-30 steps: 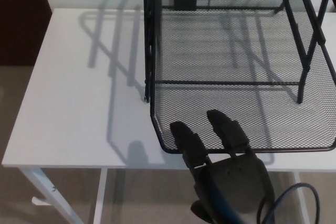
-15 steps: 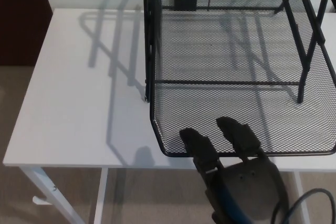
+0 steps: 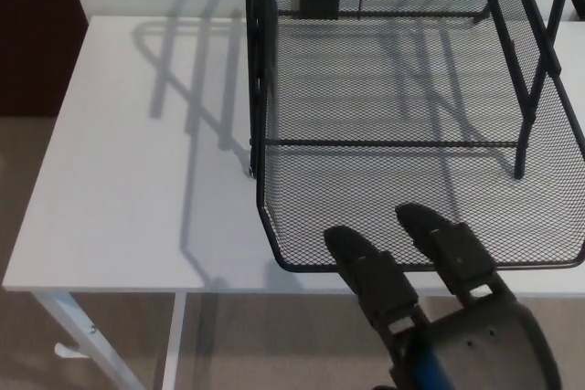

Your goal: The robot walks towards a file tray kept in the middle of a desk and uses its right hand to grab a tray and pulls it out towards itself

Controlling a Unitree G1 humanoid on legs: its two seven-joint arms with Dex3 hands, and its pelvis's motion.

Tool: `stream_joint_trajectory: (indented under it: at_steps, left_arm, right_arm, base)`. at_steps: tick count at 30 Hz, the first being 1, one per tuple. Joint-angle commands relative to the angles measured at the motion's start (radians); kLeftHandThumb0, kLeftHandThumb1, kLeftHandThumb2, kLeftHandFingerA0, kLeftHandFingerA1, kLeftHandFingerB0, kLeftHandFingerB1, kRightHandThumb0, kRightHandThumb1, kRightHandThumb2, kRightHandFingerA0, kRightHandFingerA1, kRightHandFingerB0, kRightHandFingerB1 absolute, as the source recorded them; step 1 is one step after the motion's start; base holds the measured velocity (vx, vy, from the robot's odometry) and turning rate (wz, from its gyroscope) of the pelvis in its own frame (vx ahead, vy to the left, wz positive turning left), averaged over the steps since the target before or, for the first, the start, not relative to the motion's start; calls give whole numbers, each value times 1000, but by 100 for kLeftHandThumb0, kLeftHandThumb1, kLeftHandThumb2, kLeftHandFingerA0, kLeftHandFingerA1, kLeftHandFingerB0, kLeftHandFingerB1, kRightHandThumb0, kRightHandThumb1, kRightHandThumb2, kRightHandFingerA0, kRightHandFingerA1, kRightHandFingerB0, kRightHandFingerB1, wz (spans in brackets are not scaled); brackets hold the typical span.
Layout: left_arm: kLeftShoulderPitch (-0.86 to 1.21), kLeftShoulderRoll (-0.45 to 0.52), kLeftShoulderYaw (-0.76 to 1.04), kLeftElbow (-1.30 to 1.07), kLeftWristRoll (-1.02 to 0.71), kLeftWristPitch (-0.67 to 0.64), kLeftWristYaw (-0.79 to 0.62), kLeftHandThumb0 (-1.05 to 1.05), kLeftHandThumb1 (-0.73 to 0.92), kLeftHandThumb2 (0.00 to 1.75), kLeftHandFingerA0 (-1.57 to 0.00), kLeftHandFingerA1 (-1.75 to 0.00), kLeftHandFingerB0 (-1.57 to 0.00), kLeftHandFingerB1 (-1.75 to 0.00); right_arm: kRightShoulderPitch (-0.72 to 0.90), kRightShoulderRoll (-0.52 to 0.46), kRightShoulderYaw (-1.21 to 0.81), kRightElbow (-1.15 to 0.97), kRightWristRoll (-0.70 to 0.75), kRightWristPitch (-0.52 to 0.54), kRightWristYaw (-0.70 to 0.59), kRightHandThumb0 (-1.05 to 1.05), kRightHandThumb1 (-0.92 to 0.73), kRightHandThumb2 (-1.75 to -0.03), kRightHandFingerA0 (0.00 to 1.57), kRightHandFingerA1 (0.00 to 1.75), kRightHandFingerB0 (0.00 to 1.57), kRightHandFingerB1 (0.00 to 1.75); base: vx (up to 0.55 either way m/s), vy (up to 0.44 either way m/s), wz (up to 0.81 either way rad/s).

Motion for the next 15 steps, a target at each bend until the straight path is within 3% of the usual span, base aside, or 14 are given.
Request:
stream_joint_trajectory:
  at_steps: [1,2,3,5,6,7,8,9,10,11,12,13,14,15]
  left_arm:
    - [13,19,4,24,10,-54,7,-47,66,60,-51,-43,-41,-38]
    - [14,20,4,23,11,-53,7,-47,66,60,-51,-43,-41,-38]
    - [10,25,-2,22,27,-41,12,-47,67,60,-50,-41,-40,-37]
    - [0,21,2,35,14,-38,4,-45,67,60,-51,-41,-41,-37]
    - [2,21,2,34,15,-37,4,-46,67,60,-52,-42,-41,-37]
    - [-2,23,4,32,13,-30,0,-46,67,60,-51,-41,-41,-37]
    - [-7,23,5,32,11,-27,-3,-46,67,59,-52,-41,-41,-37]
    - [-10,22,7,33,7,-25,-6,-46,67,59,-52,-41,-41,-37]
    - [-5,24,11,28,3,-24,-8,-46,67,59,-52,-41,-41,-37]
    - [-6,26,13,31,2,-24,-9,-46,67,59,-51,-41,-40,-37]
    - [-8,24,15,40,-4,-24,-12,-46,67,61,-49,-41,-39,-37]
    - [-1,26,17,41,-10,-28,-17,-46,68,61,-48,-41,-39,-37]
    - [1,25,20,36,-15,-17,-21,-46,68,61,-48,-41,-39,-37]
    - [1,27,22,39,-18,-20,-24,-46,68,60,-48,-41,-39,-37]
  right_arm:
    - [119,70,-39,-272,78,-318,-254,-95,-56,-64,0,37,0,53]
    - [121,72,-46,-272,81,-323,-259,-95,-56,-64,0,37,0,53]
    - [99,63,-114,-272,71,-337,-326,-100,-61,-62,0,56,0,59]
    - [31,21,-336,-272,244,-427,-458,-100,-66,-61,0,57,1,67]
    - [136,31,-516,-272,410,-559,-434,-88,-47,-97,0,43,0,44]
    - [271,23,-733,-272,607,-705,-417,-81,-44,-94,0,44,0,43]
    - [331,13,-822,-272,670,-741,-431,-99,-40,-81,0,39,0,51]
    - [379,8,-883,-272,713,-760,-446,-99,-40,-81,0,39,0,51]
    - [446,1,-933,-272,760,-773,-480,-97,-52,-91,0,59,8,58]
    - [482,-9,-977,-272,800,-780,-503,-84,-52,-57,27,74,42,55]
    - [548,-6,-1052,-272,901,-801,-504,-74,-44,-54,67,62,77,53]
    - [580,5,-1086,-272,1031,-841,-440,-63,-38,-52,80,60,90,56]
    - [606,-2,-1156,-239,1204,-913,-346,-61,-24,-68,88,67,87,65]
    - [630,-40,-1238,-170,1344,-998,-263,-57,-28,-66,94,68,90,67]
  base:
    - [0,0,0]
    - [0,0,0]
    - [0,0,0]
    - [0,0,0]
    - [0,0,0]
    - [0,0,0]
    - [0,0,0]
    - [0,0,0]
    - [0,0,0]
    - [0,0,0]
    - [0,0,0]
    - [0,0,0]
    - [0,0,0]
    - [0,0,0]
